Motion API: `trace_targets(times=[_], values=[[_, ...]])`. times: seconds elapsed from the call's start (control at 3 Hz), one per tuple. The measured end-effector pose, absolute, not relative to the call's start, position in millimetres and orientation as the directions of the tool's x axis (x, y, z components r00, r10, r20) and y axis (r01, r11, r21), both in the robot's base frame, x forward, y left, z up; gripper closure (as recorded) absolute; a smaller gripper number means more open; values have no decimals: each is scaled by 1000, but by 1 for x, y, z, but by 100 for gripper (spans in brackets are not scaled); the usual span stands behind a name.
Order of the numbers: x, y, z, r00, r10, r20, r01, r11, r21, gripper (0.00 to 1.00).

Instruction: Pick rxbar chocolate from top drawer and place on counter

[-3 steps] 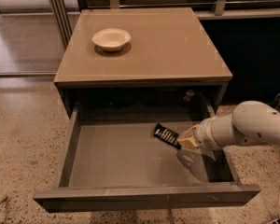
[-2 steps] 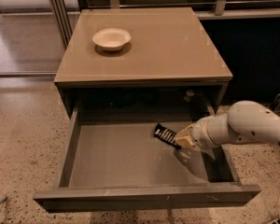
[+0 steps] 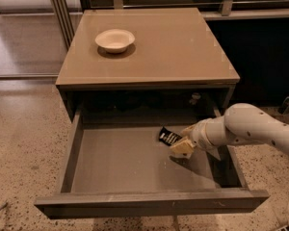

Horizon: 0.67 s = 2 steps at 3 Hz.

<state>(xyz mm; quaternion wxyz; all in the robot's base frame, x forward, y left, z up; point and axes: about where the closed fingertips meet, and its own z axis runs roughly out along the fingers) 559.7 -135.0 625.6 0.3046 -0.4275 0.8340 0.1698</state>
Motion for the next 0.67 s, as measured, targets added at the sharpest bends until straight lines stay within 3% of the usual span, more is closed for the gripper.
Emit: trace_targets(times=[0.67], values=[[579,-128,604,-451,-596,-664,-814,581,31,13]])
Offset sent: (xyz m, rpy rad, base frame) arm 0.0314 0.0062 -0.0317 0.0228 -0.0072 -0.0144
